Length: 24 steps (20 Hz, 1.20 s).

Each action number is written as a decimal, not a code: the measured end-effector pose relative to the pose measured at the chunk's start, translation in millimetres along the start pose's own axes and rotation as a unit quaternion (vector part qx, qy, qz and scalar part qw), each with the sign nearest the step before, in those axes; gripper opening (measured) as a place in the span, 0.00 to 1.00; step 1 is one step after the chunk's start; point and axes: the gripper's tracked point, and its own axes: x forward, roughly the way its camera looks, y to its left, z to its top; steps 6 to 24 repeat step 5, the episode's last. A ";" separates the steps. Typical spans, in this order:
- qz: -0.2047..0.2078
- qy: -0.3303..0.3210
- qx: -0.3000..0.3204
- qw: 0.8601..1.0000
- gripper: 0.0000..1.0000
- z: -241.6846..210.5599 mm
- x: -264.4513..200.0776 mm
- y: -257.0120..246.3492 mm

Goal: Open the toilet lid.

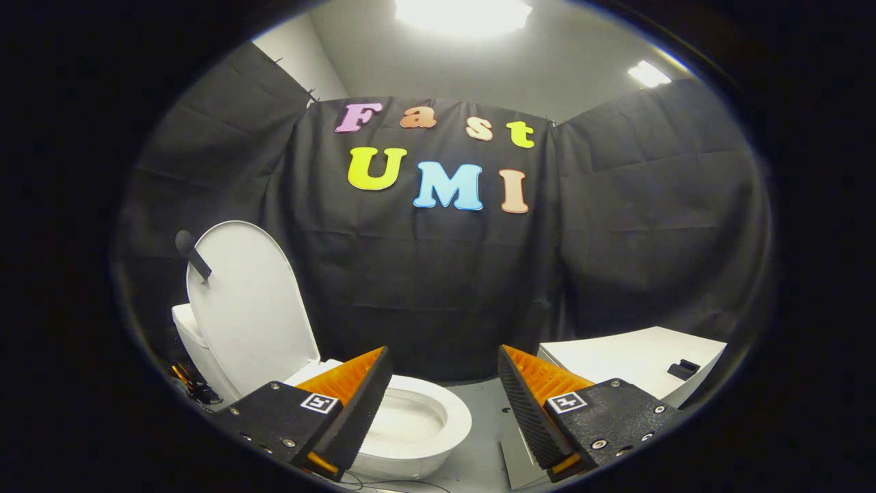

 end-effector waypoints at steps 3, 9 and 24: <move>-0.002 0.002 0.009 1.000 0.95 -0.7 -0.3 -2.4; -0.006 0.003 0.013 1.000 0.95 -2.0 0.2 -5.2; -0.006 0.003 0.013 1.000 0.95 -2.0 0.2 -5.2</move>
